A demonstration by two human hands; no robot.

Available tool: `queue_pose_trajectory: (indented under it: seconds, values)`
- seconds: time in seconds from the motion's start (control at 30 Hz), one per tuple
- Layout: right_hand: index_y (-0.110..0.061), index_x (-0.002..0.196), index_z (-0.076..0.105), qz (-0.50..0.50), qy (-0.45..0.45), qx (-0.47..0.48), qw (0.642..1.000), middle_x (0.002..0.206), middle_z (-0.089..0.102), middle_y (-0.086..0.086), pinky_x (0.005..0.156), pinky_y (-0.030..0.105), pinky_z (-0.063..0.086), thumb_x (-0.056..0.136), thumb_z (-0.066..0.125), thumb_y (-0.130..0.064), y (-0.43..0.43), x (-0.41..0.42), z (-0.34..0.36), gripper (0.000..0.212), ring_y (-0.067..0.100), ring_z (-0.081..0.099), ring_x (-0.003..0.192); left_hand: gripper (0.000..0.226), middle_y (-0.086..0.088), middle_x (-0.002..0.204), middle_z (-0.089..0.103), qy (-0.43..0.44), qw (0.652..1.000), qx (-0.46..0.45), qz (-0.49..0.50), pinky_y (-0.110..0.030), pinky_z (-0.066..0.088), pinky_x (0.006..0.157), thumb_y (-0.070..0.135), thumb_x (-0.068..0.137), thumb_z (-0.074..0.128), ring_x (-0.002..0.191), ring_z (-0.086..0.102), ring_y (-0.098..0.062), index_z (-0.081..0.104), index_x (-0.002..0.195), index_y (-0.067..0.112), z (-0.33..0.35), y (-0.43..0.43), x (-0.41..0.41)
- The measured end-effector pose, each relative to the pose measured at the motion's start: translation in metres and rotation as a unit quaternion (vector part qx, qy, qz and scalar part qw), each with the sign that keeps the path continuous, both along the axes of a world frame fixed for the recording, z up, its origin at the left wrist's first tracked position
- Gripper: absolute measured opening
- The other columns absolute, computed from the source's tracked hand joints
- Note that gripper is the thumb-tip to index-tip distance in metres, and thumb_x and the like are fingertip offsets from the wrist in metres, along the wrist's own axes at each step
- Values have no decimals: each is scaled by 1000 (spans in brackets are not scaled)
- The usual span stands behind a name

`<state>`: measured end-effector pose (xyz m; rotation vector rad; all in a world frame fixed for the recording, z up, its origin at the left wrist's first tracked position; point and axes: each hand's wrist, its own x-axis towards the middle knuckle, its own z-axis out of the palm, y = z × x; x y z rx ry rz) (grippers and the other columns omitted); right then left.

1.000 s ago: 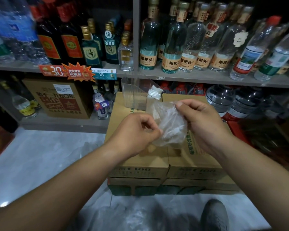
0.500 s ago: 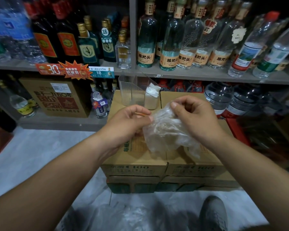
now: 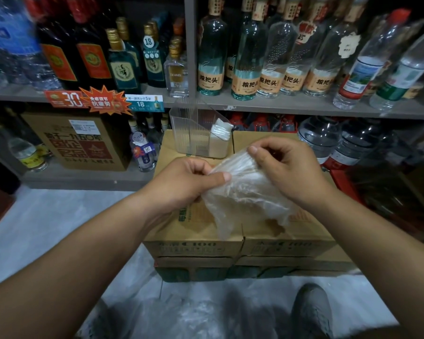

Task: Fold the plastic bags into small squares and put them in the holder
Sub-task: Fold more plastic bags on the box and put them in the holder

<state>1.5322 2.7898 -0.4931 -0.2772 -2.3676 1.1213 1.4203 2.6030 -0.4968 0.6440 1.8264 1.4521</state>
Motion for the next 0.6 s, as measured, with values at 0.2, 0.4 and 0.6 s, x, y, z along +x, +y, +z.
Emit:
queue_pose_trajectory:
  seconds: [0.2, 0.4, 0.6]
  values:
    - [-35, 92, 71, 48, -37, -39, 997, 75, 70, 1, 60, 29, 51, 93, 70, -28, -11, -1, -4, 8, 8, 60, 63, 48, -2, 106, 75, 0, 996, 85, 11, -22, 58, 80, 18, 77, 80, 92, 74, -14, 66, 123, 14, -1, 5, 5]
    - [-22, 95, 73, 29, -128, -83, 988, 79, 72, 2, 70, 30, 55, 88, 77, -23, 1, 6, -9, 9, 11, 65, 70, 10, -3, 70, 69, 36, 986, 100, 127, -24, 53, 56, 3, 92, 71, 59, 63, -12, 72, 92, 13, -4, 4, 1]
    - [-15, 81, 66, -3, -122, -93, 988, 69, 64, -2, 55, 21, 49, 85, 79, -16, 3, 11, -10, 15, 6, 55, 59, 8, -6, 75, 69, -13, 981, 127, 148, -26, 56, 63, 8, 90, 73, 67, 65, -17, 67, 93, 13, -6, 3, -3]
